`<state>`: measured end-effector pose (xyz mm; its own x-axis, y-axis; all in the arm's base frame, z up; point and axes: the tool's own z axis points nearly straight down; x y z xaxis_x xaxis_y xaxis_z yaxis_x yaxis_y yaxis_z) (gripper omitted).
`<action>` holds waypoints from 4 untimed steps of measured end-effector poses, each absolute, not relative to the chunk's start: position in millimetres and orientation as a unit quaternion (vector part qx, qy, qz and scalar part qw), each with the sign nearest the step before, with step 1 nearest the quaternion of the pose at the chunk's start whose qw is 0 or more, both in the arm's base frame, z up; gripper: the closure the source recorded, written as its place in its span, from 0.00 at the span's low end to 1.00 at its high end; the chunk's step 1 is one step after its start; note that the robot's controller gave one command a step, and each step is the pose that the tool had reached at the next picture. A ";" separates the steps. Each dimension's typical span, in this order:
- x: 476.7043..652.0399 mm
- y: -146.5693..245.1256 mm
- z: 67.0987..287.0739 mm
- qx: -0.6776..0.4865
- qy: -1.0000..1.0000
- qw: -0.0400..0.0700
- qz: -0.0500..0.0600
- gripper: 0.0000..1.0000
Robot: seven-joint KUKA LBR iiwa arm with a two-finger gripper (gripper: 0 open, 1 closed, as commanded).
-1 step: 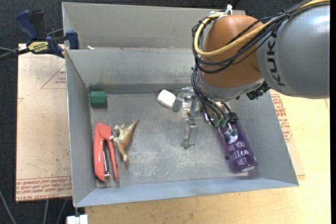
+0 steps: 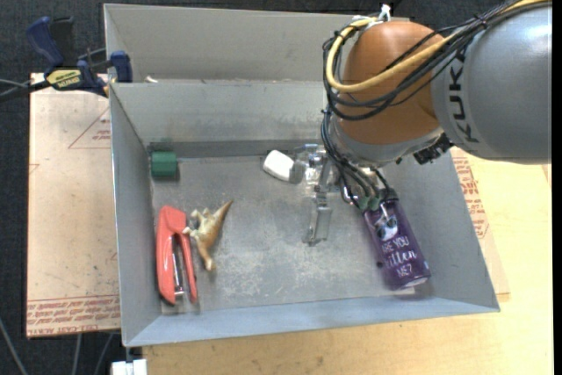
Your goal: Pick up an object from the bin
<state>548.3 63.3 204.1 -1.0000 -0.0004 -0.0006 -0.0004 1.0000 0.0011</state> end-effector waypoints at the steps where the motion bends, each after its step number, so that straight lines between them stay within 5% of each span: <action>1: 556.4 97.5 179.7 -0.132 0.991 0.001 0.000 0.00; 2: 571.3 154.1 164.1 -0.208 0.978 0.001 0.001 0.00; 3: 576.4 173.5 147.8 -0.138 0.990 0.001 0.001 0.00; 4: 584.1 174.6 107.5 -0.340 0.940 0.003 0.001 0.00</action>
Offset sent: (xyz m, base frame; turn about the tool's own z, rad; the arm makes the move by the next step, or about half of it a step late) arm 0.0367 0.1411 -0.0499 -0.2456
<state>584.1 174.6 107.5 -0.7682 -0.6402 -0.0058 -0.6402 0.7682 0.0001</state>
